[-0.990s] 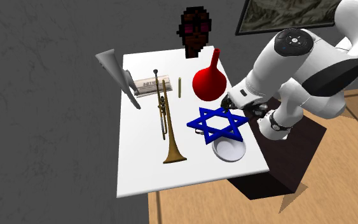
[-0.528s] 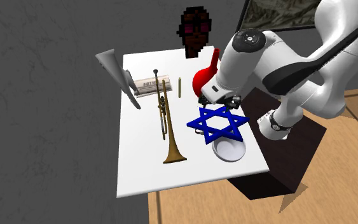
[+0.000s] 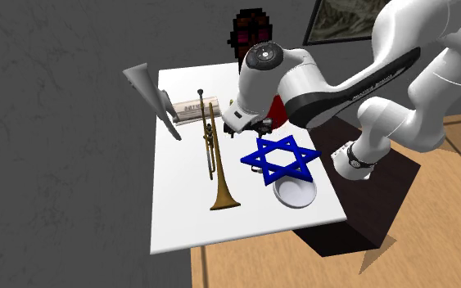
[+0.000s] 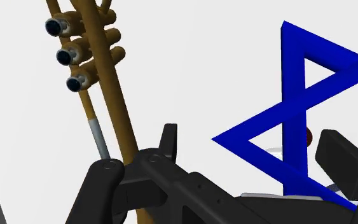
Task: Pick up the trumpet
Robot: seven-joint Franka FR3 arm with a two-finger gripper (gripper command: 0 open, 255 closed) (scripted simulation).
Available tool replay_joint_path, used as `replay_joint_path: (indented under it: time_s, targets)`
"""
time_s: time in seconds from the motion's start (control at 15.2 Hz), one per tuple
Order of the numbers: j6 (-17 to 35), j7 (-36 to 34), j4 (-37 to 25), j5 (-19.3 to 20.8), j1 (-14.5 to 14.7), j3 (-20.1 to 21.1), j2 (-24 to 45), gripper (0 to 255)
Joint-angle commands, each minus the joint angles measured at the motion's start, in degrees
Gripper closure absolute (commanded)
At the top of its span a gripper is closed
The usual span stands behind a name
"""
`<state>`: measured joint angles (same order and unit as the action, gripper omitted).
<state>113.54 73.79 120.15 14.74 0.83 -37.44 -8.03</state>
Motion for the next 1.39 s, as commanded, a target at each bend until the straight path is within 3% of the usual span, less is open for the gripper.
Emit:
replay_joint_path:
  time_s: [0.0, 0.2, 0.53, 1.12, 1.19, 1.32]
  targets:
    - [1.5, 6.0, -4.0, -3.0, 0.0, -2.0, 5.5, 0]
    - [2.8, 14.4, -10.2, -8.5, -1.4, -3.3, 13.8, 0]
    - [2.6, 25.3, -21.1, -16.2, -6.4, -2.2, 25.6, 0]
    - [7.8, 25.5, -17.6, -17.5, -6.9, -1.4, 27.6, 0]
    - [7.9, 25.5, -17.5, -17.4, -6.9, -1.4, 27.5, 255]
    - [7.9, 25.5, -17.5, -17.4, -6.9, -1.4, 27.5, 255]
